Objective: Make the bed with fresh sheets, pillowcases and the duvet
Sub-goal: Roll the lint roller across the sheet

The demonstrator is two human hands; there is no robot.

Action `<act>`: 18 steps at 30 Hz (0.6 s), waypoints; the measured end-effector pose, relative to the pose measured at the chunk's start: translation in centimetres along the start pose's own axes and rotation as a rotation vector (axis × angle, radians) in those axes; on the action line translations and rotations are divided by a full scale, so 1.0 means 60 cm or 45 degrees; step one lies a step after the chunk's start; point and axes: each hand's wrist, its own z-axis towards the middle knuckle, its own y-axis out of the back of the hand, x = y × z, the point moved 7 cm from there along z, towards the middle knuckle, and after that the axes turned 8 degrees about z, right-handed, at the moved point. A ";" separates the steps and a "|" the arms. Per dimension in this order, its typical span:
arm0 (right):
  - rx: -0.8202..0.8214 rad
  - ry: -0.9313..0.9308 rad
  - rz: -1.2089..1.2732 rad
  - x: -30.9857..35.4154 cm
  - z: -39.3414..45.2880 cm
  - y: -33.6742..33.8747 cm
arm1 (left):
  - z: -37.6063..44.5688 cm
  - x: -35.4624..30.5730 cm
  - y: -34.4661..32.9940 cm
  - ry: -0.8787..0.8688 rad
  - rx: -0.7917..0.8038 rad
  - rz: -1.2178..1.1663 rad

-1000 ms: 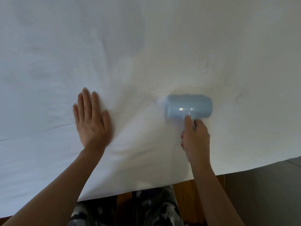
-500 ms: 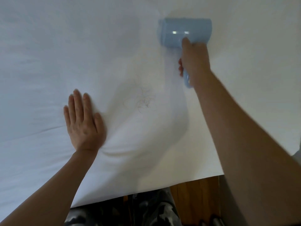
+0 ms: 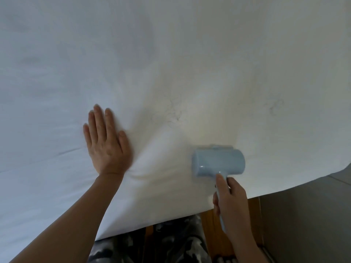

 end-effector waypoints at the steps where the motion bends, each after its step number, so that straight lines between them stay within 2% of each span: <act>1: 0.002 0.011 -0.010 -0.004 -0.009 0.007 | 0.000 0.000 0.000 0.002 0.001 -0.002; 5: 0.080 0.115 -0.182 -0.003 -0.032 0.009 | -0.001 0.002 -0.003 -0.008 -0.016 0.009; 10: 0.095 0.201 -0.338 0.031 0.007 -0.056 | -0.001 0.003 -0.006 -0.005 -0.003 0.021; 13: 0.104 0.311 -0.357 0.116 0.058 -0.115 | 0.000 0.001 -0.005 -0.003 -0.003 0.015; 18: 0.153 0.536 -0.414 0.329 0.144 -0.247 | 0.002 0.003 -0.007 -0.001 -0.007 0.001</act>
